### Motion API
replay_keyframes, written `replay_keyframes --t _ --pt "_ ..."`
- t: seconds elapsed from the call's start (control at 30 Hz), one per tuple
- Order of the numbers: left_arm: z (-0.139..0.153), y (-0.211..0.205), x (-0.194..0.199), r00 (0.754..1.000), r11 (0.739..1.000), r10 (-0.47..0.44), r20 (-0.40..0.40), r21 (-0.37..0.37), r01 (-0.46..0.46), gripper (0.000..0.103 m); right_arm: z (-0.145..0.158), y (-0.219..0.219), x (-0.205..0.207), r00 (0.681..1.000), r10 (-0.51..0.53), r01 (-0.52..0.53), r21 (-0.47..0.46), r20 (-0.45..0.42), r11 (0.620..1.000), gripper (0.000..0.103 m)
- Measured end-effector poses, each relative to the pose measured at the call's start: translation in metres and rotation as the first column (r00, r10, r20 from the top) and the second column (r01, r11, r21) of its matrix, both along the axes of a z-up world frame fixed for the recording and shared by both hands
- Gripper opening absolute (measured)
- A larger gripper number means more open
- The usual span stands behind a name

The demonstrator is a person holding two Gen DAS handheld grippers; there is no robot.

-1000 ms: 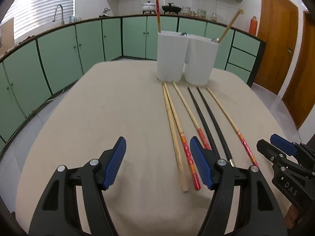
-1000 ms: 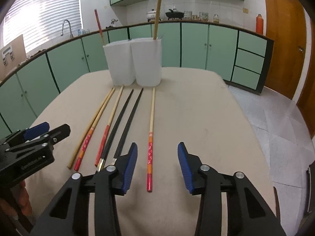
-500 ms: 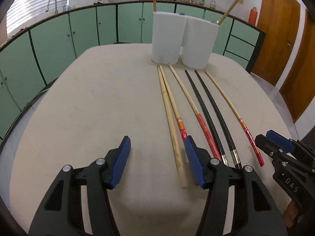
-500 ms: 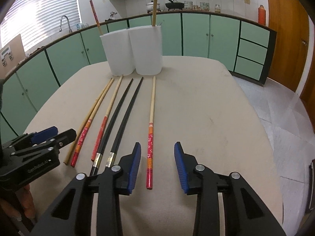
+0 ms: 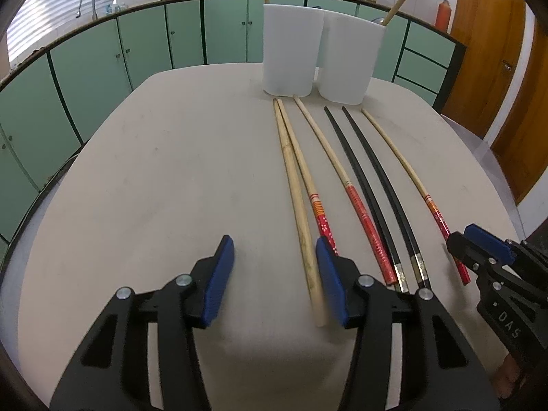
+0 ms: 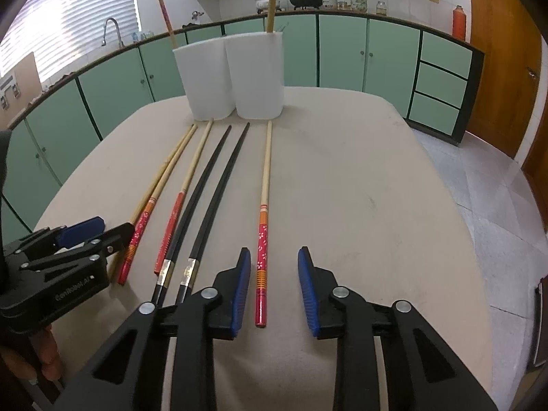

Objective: Organize utensils
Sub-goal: 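Close the right gripper on a red-patterned chopstick while the left closes on a plain wooden one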

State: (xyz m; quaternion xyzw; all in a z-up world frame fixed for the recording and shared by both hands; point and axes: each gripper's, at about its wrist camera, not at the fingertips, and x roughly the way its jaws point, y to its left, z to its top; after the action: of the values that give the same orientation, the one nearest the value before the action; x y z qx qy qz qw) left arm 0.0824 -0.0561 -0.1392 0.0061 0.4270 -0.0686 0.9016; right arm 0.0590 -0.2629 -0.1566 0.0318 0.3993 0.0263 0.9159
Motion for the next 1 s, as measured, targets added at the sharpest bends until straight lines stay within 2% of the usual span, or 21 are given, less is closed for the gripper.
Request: replay_keyframes --t 0.23,0.6,0.77,0.83,1.0 --pt "0.001 0.004 0.000 1.000 1.000 0.025 0.000 -0.003 -0.025 0.034 -0.002 0.004 -0.001 1.000 0.015 -0.015 -0.004 -0.017 1.000 0.024" --pt "0.002 0.000 0.000 1.000 0.999 0.024 0.001 0.028 -0.024 0.034 -0.003 0.005 -0.005 1.000 0.009 -0.009 0.002 -0.016 1.000 0.022" --pt "0.002 -0.003 0.001 1.000 0.999 0.022 0.001 0.047 -0.022 0.034 -0.004 0.007 -0.005 1.000 0.016 -0.016 -0.005 -0.017 1.000 0.017" --pt "0.002 -0.004 0.001 1.000 0.999 0.019 0.001 0.050 -0.019 0.032 -0.004 0.006 -0.005 1.000 0.011 -0.011 -0.003 -0.018 1.000 0.014" --pt "0.002 -0.010 -0.001 1.000 0.998 -0.002 0.007 0.070 0.002 0.017 -0.004 0.004 -0.005 1.000 0.003 -0.003 0.009 -0.021 1.000 0.006"
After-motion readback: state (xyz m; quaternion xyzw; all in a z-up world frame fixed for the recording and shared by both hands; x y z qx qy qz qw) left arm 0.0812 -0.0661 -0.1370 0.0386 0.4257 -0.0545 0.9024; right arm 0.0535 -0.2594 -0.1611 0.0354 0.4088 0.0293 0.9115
